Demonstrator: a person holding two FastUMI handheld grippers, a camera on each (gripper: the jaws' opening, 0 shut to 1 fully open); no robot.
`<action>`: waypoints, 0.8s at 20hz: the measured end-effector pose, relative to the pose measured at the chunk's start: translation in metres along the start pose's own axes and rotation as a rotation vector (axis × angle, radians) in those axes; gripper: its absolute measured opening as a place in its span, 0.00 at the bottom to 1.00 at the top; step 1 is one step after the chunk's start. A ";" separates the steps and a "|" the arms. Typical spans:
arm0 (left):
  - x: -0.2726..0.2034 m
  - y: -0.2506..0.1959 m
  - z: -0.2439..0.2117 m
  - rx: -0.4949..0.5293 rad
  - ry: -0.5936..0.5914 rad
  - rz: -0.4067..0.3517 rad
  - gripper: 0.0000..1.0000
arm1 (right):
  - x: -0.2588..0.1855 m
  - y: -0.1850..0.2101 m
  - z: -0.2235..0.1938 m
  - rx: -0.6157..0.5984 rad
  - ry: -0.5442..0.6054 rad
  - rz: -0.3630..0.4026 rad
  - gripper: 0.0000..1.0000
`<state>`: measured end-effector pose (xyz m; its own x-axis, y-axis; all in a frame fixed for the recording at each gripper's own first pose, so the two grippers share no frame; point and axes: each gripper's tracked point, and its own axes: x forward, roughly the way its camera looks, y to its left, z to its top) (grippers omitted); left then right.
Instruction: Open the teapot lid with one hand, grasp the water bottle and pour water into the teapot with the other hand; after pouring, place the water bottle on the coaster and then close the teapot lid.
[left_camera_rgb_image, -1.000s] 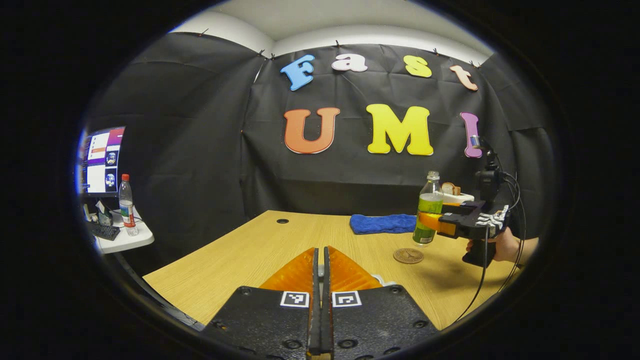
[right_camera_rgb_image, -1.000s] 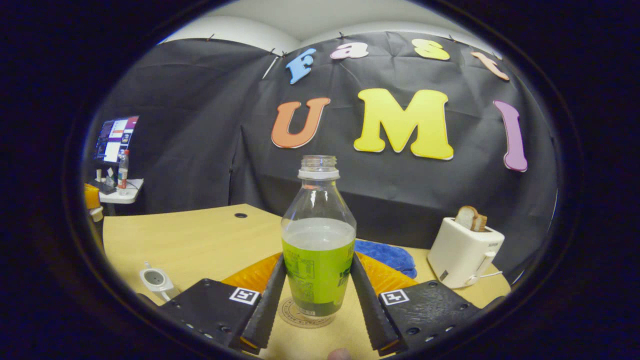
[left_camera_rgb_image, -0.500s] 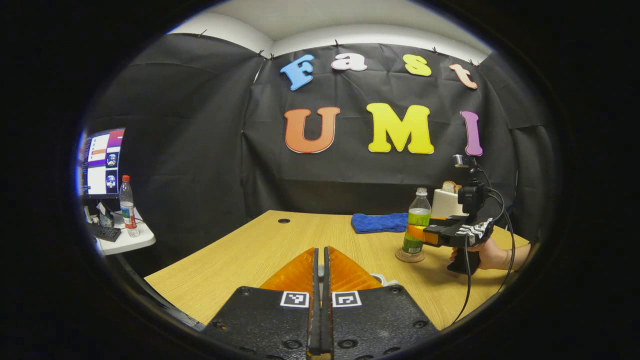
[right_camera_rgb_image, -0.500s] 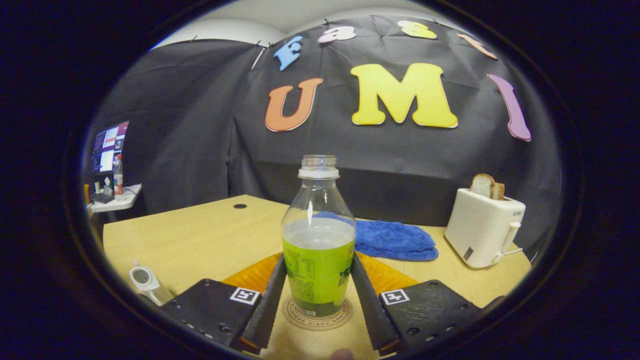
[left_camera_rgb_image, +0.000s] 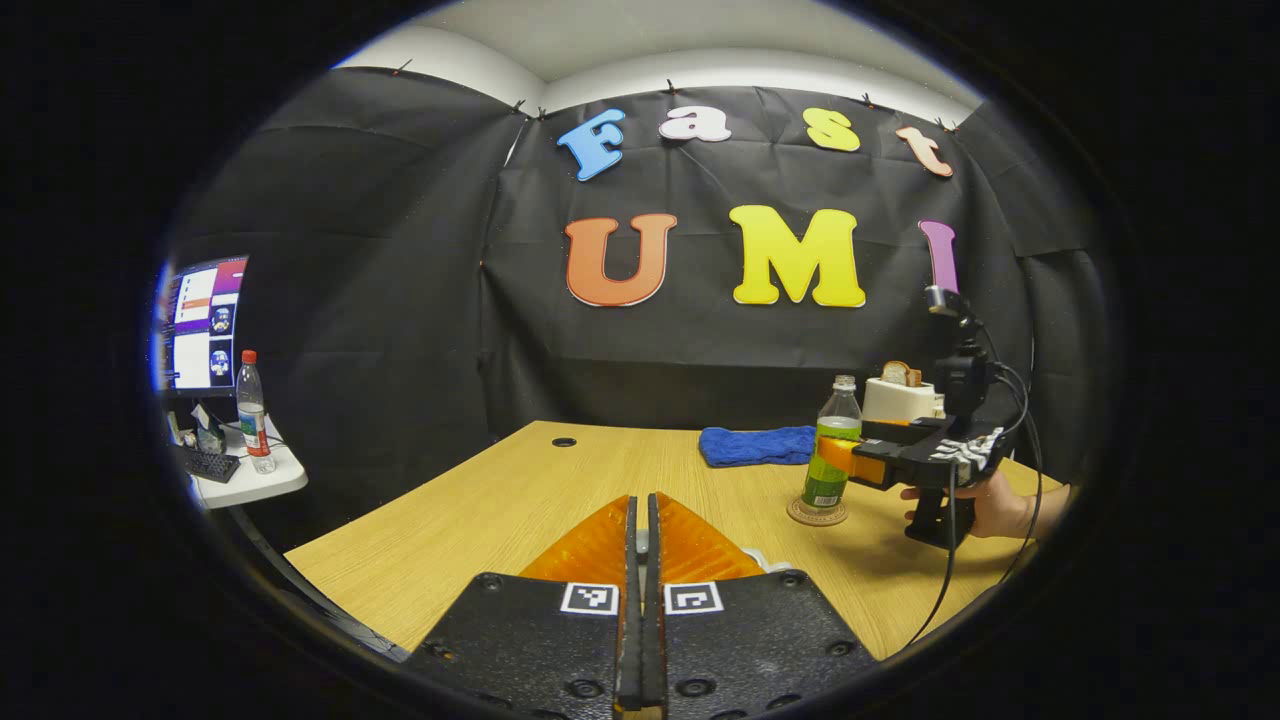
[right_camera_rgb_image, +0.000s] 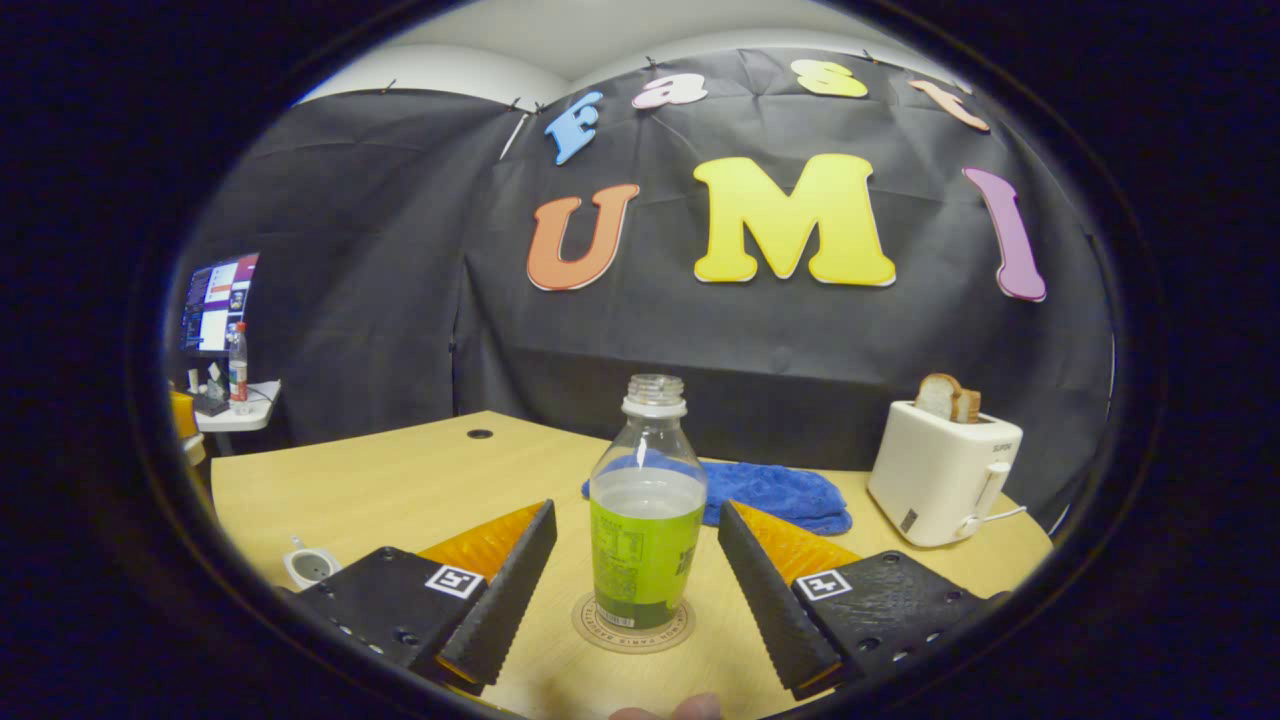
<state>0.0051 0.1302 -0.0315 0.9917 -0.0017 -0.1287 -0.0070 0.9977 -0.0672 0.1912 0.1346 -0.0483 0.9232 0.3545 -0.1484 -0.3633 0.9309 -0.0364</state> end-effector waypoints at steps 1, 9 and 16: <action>0.002 -0.006 0.000 0.000 -0.001 -0.010 0.03 | -0.015 -0.003 0.003 -0.005 -0.007 -0.003 0.96; 0.023 -0.069 0.000 0.086 -0.062 -0.123 0.03 | -0.151 -0.040 -0.015 0.035 -0.034 -0.147 0.95; 0.045 -0.099 -0.020 0.099 -0.059 -0.190 0.03 | -0.208 -0.069 -0.032 0.021 -0.055 -0.268 0.95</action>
<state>0.0482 0.0303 -0.0505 0.9799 -0.1889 -0.0647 0.1902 0.9817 0.0136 0.0199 -0.0061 -0.0470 0.9917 0.0987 -0.0827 -0.1027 0.9936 -0.0465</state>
